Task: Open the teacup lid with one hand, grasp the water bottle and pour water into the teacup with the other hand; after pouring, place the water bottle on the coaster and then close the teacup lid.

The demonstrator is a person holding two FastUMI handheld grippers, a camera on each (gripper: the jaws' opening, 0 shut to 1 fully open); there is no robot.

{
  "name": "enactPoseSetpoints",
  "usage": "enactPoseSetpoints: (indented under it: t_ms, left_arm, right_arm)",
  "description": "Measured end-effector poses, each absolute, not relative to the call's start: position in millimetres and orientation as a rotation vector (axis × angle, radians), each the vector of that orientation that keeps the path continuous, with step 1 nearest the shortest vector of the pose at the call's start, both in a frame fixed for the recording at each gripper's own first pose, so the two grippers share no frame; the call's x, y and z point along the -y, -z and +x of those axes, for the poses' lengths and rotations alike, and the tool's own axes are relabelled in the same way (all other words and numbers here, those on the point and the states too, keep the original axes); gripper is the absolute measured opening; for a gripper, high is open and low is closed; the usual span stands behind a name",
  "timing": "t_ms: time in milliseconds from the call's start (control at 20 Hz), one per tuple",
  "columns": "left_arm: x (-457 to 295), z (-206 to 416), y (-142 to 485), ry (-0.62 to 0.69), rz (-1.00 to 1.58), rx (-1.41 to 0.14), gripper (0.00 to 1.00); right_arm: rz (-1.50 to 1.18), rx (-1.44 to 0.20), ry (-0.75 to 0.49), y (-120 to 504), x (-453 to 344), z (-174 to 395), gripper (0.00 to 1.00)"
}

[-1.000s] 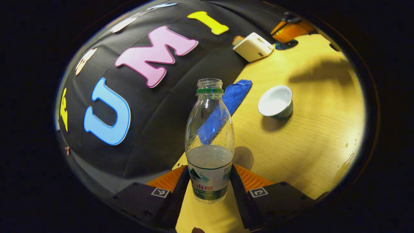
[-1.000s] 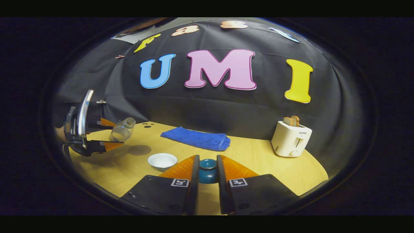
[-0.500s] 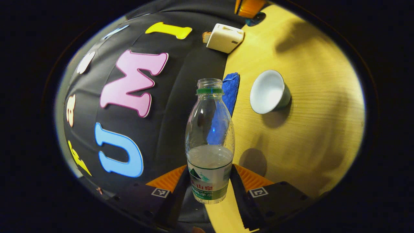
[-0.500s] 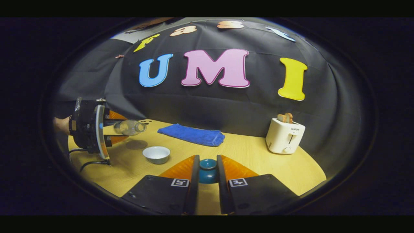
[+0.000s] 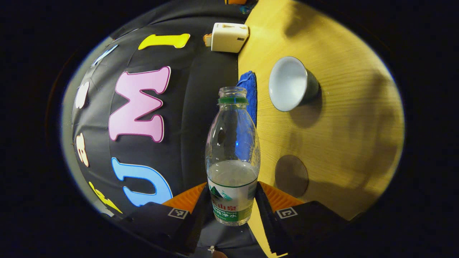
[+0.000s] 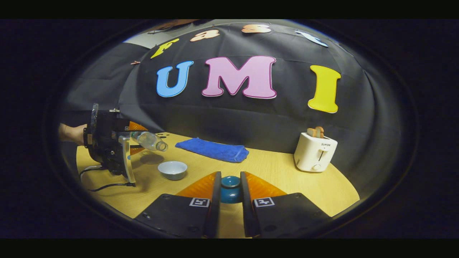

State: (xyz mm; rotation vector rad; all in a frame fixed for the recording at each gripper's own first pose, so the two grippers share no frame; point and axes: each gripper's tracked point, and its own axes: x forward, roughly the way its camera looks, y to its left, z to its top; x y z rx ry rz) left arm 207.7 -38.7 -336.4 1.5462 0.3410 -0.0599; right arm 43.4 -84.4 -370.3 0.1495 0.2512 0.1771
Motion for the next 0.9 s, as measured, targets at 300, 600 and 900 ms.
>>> enactPoseSetpoints:
  t_ms: [300, 600, 900]
  left_arm:
    - [37, 210, 339, 0.087, 1.649, -0.342, 0.74]
    - [38, 214, 338, 0.086, 1.721, -0.320, 0.74]
    - [40, 218, 331, 0.081, 1.803, -0.278, 0.74]
  right_arm:
    - [0.136, -0.248, -0.181, 372, 86, 43, 0.34]
    - [0.103, -0.251, -0.189, 377, 84, 38, 0.25]
    - [0.118, -0.243, -0.182, 374, 89, 36, 0.30]
